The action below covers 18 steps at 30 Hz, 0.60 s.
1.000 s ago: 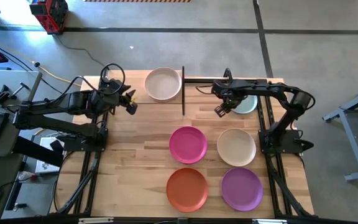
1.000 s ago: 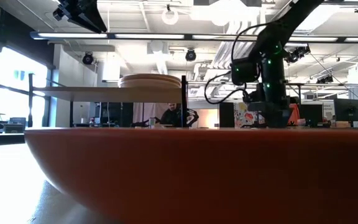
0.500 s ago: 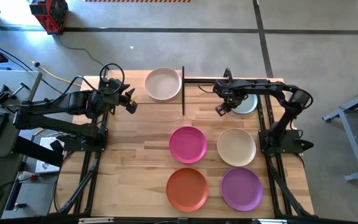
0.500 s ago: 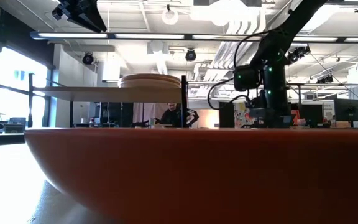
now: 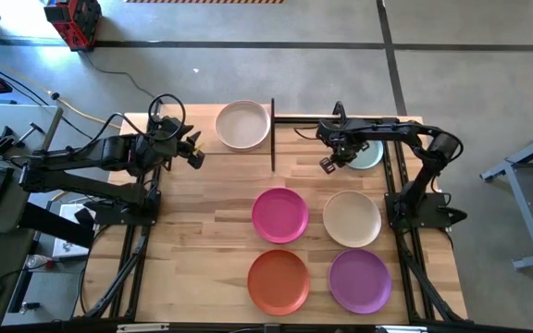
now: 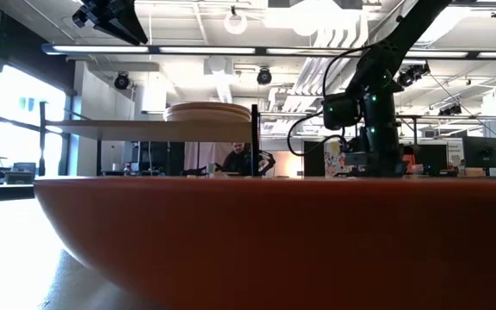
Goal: Place and stack plates onto a shelf
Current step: Stack the light blue plate on top of the gray plate
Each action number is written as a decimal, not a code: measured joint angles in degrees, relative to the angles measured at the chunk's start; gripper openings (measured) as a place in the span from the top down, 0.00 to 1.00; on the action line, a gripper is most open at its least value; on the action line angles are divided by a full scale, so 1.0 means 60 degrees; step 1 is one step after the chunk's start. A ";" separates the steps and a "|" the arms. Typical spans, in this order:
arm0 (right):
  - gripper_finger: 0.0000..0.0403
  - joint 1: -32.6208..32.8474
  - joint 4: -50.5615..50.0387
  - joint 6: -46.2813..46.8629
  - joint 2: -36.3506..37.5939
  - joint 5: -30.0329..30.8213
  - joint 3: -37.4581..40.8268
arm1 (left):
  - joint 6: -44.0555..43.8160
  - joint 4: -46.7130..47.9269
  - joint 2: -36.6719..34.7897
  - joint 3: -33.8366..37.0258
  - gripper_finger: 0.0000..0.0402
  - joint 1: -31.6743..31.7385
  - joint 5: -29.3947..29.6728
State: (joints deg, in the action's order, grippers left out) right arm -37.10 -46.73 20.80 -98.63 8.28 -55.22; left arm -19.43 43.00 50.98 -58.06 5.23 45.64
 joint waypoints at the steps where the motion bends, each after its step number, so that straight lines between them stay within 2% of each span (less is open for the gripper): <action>1: 0.98 0.0000 -0.0013 0.0001 0.0000 -0.0001 -0.0001 | -0.0002 0.0000 0.0000 0.0000 0.71 0.0000 -0.0001; 9: 0.99 0.0033 -0.0707 0.0166 0.0000 -0.0103 -0.0630 | 0.0005 0.0004 0.0000 0.0000 0.71 0.0000 -0.0001; 18: 1.00 0.0516 -0.2259 -0.0036 -0.0003 -0.0032 -0.2453 | 0.0009 0.0007 0.0000 0.0000 0.71 0.0000 -0.0002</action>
State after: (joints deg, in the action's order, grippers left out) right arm -34.00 -60.28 20.58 -98.65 8.09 -69.94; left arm -19.38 43.05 50.98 -58.06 5.23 45.63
